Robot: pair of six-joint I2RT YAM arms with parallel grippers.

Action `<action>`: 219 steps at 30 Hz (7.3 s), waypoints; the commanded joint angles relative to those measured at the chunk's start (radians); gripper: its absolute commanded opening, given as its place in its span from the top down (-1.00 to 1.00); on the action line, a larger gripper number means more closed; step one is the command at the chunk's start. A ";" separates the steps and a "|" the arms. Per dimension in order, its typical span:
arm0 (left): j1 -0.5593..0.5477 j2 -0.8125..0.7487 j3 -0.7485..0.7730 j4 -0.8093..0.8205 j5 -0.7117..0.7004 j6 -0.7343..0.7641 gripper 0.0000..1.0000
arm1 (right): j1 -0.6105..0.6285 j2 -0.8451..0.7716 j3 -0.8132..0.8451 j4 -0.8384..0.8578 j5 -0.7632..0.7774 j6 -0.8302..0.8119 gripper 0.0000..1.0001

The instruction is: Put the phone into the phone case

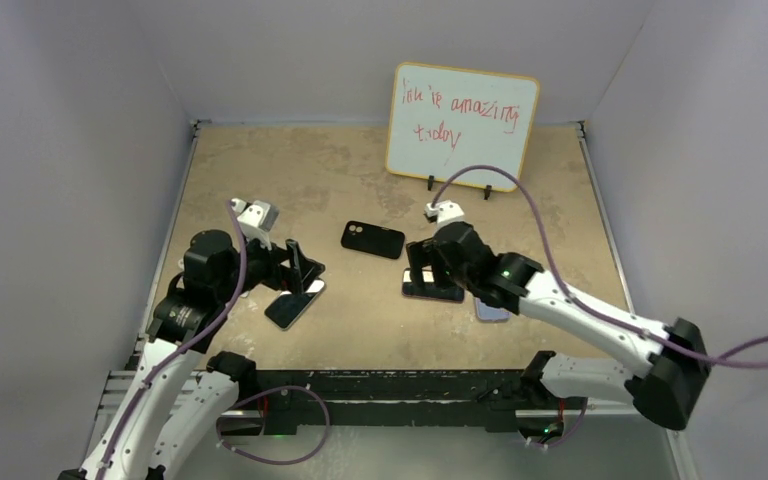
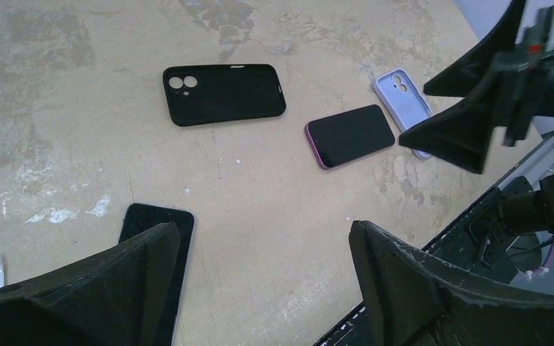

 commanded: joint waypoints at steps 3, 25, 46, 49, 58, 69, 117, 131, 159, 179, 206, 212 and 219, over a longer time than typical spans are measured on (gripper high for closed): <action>0.005 -0.036 -0.003 0.031 -0.065 -0.022 -0.85 | 0.002 0.198 0.035 0.107 0.044 -0.139 -0.83; 0.005 -0.055 -0.005 0.018 -0.090 -0.032 -0.82 | -0.170 0.432 0.081 0.069 -0.474 -0.783 -0.98; 0.005 -0.060 -0.007 0.018 -0.096 -0.035 -0.82 | -0.227 0.545 0.056 0.075 -0.451 -0.880 -0.98; 0.005 -0.064 -0.008 0.017 -0.096 -0.035 -0.82 | -0.226 0.559 0.061 0.078 -0.446 -0.870 -0.97; 0.005 -0.058 -0.007 0.017 -0.099 -0.035 -0.81 | -0.226 0.519 0.044 0.164 -0.406 -0.705 -0.52; 0.005 -0.068 -0.006 0.010 -0.111 -0.039 -0.80 | -0.223 0.418 -0.068 0.270 -0.218 -0.295 -0.20; 0.005 -0.069 -0.008 0.017 -0.102 -0.036 -0.79 | -0.118 0.534 -0.007 0.261 -0.131 -0.287 -0.63; 0.005 -0.098 -0.007 0.011 -0.106 -0.039 -0.78 | -0.120 0.590 0.040 0.158 -0.080 -0.194 -0.25; 0.004 -0.117 -0.007 0.008 -0.113 -0.041 -0.78 | -0.282 0.244 0.009 -0.138 0.059 -0.009 0.17; 0.004 -0.094 -0.005 0.005 -0.111 -0.041 -0.78 | -0.432 0.455 0.043 -0.121 0.133 -0.105 0.17; 0.004 0.080 0.035 -0.021 -0.060 -0.068 -0.69 | -0.089 0.415 -0.075 0.142 -0.193 0.147 0.23; 0.004 0.116 -0.038 0.059 0.043 -0.146 -0.54 | 0.032 0.424 -0.063 0.168 -0.147 0.218 0.15; 0.004 0.151 -0.120 0.188 0.129 -0.254 -0.44 | 0.063 0.363 -0.088 0.148 -0.128 0.228 -0.28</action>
